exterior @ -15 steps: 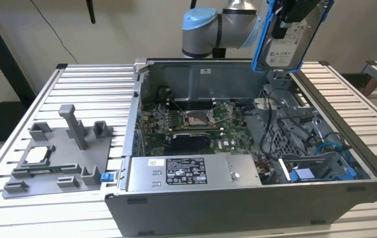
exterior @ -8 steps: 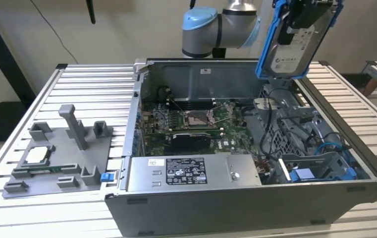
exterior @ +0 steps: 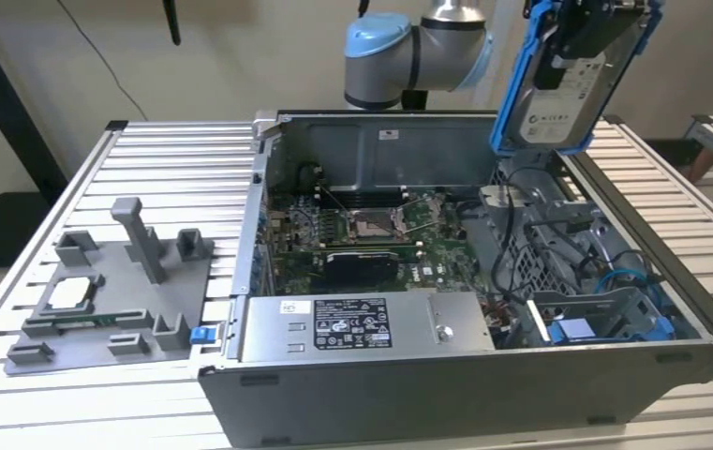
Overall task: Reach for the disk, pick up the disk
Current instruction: 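Pick up the disk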
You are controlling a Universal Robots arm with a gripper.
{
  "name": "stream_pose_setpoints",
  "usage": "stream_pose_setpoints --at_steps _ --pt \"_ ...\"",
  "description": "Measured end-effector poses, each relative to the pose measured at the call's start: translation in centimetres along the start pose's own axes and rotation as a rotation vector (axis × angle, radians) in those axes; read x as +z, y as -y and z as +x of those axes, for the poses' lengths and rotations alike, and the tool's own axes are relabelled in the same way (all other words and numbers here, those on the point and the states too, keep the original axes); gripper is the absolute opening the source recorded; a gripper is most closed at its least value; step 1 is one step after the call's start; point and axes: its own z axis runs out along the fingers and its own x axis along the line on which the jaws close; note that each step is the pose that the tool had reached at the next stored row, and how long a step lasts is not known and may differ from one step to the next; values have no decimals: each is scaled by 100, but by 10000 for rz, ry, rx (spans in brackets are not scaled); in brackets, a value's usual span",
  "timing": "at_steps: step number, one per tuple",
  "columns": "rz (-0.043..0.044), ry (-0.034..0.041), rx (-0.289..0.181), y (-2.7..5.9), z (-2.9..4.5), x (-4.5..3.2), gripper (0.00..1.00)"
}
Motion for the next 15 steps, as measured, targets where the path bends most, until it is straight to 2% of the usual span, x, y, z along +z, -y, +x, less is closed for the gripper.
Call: stream_pose_setpoints --at_steps 7,15 --pt "-13 -149 2 25 134 -38 0" --pt "-25 -205 6 40 337 -58 0"
